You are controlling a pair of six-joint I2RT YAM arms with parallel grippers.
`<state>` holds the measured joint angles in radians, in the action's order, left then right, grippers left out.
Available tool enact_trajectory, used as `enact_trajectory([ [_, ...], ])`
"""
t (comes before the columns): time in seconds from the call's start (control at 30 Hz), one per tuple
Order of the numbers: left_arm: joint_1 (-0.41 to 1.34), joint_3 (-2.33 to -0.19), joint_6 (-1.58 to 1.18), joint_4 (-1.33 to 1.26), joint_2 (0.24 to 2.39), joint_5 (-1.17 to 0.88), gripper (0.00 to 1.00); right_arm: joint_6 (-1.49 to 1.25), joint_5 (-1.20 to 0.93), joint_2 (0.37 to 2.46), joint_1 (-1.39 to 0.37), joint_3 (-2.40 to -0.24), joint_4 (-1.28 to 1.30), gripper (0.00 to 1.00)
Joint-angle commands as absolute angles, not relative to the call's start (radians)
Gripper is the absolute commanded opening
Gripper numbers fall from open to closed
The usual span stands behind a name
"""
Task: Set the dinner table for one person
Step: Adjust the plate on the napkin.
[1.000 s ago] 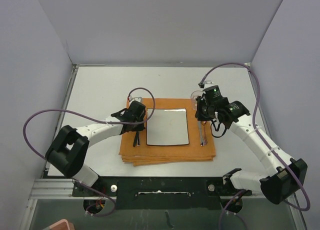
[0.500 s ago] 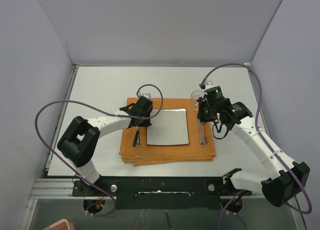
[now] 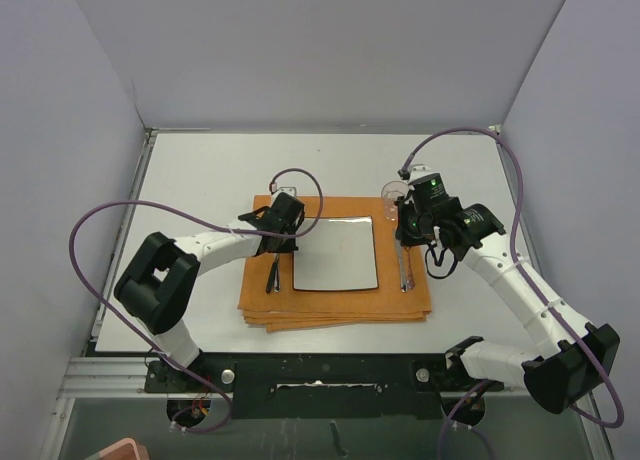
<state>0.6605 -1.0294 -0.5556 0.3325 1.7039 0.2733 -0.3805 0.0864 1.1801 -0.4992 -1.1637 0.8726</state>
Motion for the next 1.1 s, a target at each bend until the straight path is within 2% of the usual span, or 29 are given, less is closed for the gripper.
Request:
enact_trajectory([
  [0.0,0.655,-1.085,-0.544,0.330,1.701,0.297,0.00,-0.382,0.089,1.164,-0.504,-1.195,0.862,0.00],
  [0.37,0.673,-1.141,-0.557,0.323,1.793,0.288,0.00,-0.383,0.087,1.157,-0.504,-1.232,0.890,0.00],
  [1.07,0.673,-1.138,-0.557,0.314,1.815,0.308,0.00,-0.359,0.095,1.160,-0.491,-1.234,0.903,0.00],
])
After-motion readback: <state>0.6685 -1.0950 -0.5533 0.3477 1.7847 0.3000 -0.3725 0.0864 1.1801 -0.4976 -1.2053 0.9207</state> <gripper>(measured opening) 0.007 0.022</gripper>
